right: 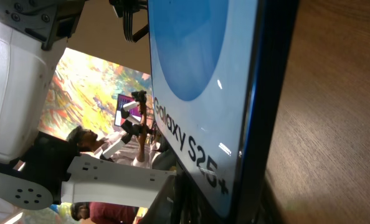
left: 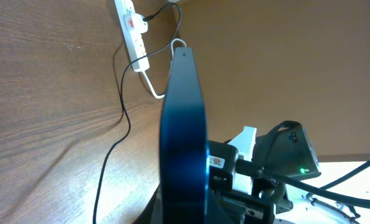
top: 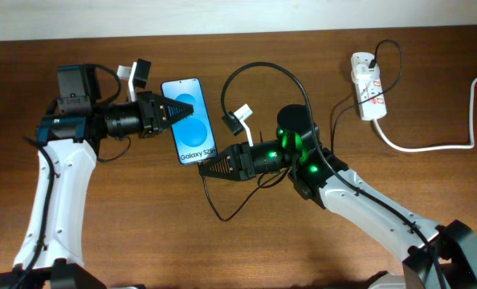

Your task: Plug charger to phone and switch on socket

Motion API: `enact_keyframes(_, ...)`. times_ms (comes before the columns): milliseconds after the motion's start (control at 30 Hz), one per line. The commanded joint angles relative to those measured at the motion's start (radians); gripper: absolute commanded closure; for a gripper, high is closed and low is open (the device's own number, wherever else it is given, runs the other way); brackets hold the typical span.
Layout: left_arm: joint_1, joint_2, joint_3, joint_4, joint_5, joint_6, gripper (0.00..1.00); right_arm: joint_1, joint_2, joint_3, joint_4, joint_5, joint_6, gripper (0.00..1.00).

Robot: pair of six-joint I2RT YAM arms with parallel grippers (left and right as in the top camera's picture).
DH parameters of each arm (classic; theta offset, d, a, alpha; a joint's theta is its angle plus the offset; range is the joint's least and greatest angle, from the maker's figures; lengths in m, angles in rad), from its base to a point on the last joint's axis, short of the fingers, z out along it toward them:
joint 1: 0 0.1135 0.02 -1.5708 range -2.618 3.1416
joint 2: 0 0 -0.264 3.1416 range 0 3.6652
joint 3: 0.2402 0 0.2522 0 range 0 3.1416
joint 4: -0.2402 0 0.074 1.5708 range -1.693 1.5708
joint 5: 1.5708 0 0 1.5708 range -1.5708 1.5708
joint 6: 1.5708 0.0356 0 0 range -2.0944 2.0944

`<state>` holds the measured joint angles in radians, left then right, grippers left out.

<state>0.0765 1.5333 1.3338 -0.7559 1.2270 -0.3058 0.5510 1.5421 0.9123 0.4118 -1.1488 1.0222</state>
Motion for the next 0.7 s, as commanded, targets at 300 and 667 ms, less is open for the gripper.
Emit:
enact_keyframes(300,-0.07,-0.012,-0.016,-0.077,0.101,0.039,1.0,-0.029,0.005,0.075,0.056,0.235,-0.011,0.96)
enact_keyframes(667,-0.07,-0.012,-0.016,-0.095,0.101,0.039,1.0,-0.029,0.005,0.089,0.081,0.245,-0.011,0.96)
